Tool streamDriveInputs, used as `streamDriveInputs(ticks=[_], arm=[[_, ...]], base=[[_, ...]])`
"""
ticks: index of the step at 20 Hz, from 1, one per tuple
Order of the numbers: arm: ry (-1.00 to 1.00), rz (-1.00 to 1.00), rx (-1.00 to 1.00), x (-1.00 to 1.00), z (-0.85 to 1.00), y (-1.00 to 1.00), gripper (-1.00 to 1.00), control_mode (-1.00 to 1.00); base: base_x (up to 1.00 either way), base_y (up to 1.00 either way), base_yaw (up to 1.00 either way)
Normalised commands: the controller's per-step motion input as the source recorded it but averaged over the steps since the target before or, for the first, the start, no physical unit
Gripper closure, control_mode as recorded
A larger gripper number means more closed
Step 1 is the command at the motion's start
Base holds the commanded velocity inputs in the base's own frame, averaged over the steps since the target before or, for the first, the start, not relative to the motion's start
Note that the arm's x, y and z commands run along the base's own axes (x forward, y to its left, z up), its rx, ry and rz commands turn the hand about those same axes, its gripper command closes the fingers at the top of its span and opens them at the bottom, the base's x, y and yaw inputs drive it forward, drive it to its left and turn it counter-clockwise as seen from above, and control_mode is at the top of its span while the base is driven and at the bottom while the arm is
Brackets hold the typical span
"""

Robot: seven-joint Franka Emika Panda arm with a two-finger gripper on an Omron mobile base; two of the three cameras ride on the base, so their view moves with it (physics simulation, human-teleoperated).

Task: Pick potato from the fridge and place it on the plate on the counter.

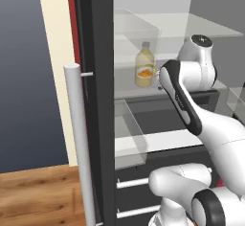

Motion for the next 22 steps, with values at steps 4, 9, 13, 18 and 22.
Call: streamDriveInputs(ticks=[4,9,13,18,22], arm=[[-0.02,0.00,0.08,0.00,0.30,-0.31,-1.00,-1.00],[0.00,0.00,0.10,0.00,0.33,-0.30,-1.00,-1.00],[0.00,0.00,0.08,0.00,0.25,-0.24,-1.00,-1.00],[-0.02,0.00,0.02,0.00,0.07,-0.15,-1.00,-1.00],[-0.11,0.00,0.00,0.00,-0.02,-0.03,-1.00,-1.00]], base=[[0.00,0.00,0.00],[0.00,0.00,0.00],[0.00,0.00,0.00],[0.00,0.00,0.00],[0.00,0.00,0.00]])
